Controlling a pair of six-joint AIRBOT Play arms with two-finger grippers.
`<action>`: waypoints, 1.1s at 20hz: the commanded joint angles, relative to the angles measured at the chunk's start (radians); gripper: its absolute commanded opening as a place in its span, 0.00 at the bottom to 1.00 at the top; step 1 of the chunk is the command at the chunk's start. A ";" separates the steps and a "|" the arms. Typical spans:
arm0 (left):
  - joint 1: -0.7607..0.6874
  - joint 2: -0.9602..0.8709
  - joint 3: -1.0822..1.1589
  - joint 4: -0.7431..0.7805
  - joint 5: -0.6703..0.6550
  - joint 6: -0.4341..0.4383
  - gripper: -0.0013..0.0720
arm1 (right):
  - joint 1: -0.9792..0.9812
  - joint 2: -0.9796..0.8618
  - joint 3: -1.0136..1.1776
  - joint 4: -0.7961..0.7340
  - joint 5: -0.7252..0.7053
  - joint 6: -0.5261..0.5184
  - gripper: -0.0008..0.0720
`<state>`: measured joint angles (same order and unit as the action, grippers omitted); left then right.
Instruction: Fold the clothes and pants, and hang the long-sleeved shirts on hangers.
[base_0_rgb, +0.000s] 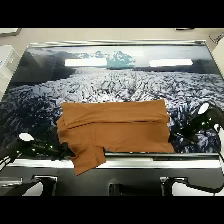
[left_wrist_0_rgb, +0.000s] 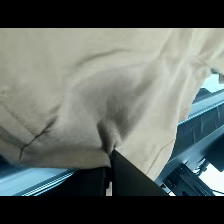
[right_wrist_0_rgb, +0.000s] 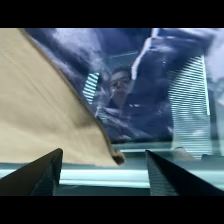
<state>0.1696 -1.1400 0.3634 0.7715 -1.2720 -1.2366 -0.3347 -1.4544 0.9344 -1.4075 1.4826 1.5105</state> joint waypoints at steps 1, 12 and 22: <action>-0.001 0.001 0.014 -0.002 -0.002 0.003 0.05 | 0.000 0.001 -0.059 0.040 -0.070 -0.011 0.85; -0.001 0.019 0.043 0.000 -0.019 0.003 0.05 | 0.000 0.018 -0.125 0.145 -0.040 -0.029 0.07; -0.013 -0.026 0.551 0.103 0.003 -0.119 0.05 | 0.072 0.060 0.203 0.192 -0.195 0.036 0.06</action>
<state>0.1642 -1.1206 0.7761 0.8555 -1.3037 -1.3190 -0.3054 -1.3846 1.0348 -1.2304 1.3960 1.5021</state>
